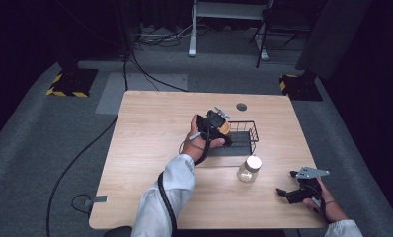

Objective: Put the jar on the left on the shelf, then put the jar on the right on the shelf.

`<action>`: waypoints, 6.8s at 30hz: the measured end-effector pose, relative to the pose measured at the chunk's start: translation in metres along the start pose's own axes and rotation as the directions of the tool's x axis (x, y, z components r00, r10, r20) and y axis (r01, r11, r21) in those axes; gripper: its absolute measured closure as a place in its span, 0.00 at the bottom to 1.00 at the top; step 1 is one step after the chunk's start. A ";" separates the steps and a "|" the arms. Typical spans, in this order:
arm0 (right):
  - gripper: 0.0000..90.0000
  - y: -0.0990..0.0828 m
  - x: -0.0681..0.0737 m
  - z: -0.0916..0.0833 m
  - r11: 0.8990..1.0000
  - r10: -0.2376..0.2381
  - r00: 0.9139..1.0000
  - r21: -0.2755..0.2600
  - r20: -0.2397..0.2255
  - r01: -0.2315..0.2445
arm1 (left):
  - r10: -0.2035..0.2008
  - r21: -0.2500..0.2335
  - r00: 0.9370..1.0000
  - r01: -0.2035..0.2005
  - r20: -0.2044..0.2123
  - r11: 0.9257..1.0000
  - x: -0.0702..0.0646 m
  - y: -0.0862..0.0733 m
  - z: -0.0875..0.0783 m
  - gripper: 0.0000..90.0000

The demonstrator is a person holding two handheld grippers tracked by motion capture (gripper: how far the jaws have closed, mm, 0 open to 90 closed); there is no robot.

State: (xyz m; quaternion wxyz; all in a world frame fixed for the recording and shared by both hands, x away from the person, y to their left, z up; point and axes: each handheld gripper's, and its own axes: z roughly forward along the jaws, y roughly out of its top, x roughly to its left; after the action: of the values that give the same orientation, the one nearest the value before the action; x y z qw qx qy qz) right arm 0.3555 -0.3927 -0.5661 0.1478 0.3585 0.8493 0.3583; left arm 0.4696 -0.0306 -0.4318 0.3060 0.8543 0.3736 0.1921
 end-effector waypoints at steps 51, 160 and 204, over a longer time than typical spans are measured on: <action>0.00 0.000 0.000 0.000 1.000 0.000 1.000 0.000 0.000 0.000 | 0.237 0.089 0.970 -0.232 -0.046 0.969 -0.014 -0.084 -0.031 0.02; 0.04 0.023 0.017 -0.009 0.997 -0.076 0.997 0.023 0.007 0.076 | -0.127 -0.005 0.992 0.127 0.020 0.992 0.038 -0.269 -0.065 0.00; 0.05 0.080 0.054 -0.002 0.978 -0.205 0.977 -0.046 -0.055 0.203 | -0.125 -0.004 0.992 0.125 0.021 0.992 0.038 -0.269 -0.065 0.00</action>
State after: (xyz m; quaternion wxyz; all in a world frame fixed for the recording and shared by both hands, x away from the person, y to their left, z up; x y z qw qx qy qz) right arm 0.3572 -0.3166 -0.5067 0.1654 0.2557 0.8782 0.3687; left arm 0.3180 0.1665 -0.5597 0.3235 0.8303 0.4228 0.1647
